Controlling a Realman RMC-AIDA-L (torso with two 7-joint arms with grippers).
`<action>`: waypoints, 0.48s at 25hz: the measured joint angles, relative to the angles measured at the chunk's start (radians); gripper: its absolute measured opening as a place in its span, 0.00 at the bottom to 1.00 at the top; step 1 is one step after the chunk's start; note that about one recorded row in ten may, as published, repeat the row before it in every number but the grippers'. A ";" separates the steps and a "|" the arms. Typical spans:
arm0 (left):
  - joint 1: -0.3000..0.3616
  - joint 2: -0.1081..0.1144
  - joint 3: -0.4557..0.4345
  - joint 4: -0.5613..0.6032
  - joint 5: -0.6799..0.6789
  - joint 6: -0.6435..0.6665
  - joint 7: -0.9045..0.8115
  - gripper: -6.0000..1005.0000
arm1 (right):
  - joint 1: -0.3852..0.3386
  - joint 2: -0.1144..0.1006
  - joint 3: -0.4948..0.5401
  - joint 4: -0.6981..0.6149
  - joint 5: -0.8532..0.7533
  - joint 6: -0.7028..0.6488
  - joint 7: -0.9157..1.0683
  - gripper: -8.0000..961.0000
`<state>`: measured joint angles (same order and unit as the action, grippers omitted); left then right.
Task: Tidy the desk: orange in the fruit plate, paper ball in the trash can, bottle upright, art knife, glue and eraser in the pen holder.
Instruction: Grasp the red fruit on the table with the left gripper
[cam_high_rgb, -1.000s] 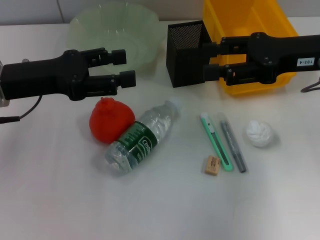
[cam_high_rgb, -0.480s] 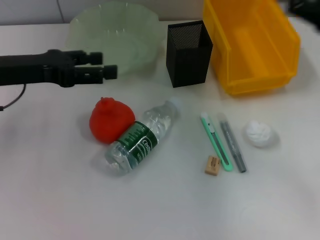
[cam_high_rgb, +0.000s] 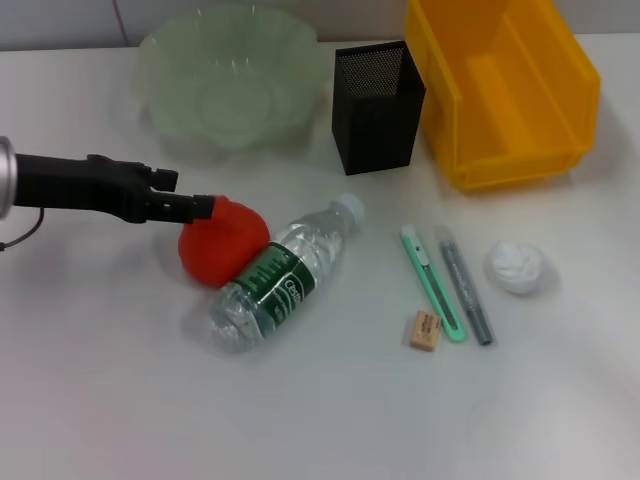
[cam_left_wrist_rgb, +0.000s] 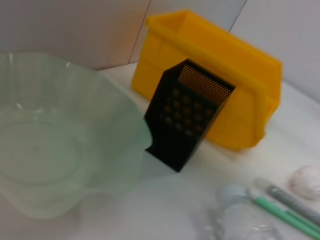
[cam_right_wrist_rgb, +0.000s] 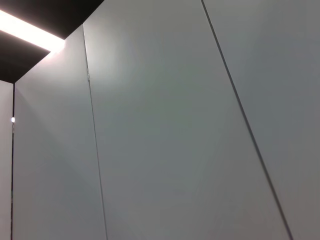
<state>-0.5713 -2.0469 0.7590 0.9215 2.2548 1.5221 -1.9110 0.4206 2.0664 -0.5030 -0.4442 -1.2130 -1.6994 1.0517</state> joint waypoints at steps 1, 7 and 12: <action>-0.001 -0.008 0.000 0.000 0.010 -0.017 0.017 0.77 | 0.002 0.000 -0.002 0.000 -0.002 0.000 0.000 0.79; 0.000 -0.018 0.024 -0.035 0.017 -0.092 0.073 0.77 | 0.015 0.004 -0.005 0.003 -0.010 0.001 0.003 0.79; 0.000 -0.017 0.041 -0.070 0.018 -0.103 0.079 0.76 | 0.015 0.008 -0.005 0.004 -0.010 0.006 0.005 0.79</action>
<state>-0.5712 -2.0641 0.8001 0.8514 2.2728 1.4195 -1.8321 0.4356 2.0744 -0.5078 -0.4403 -1.2225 -1.6930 1.0564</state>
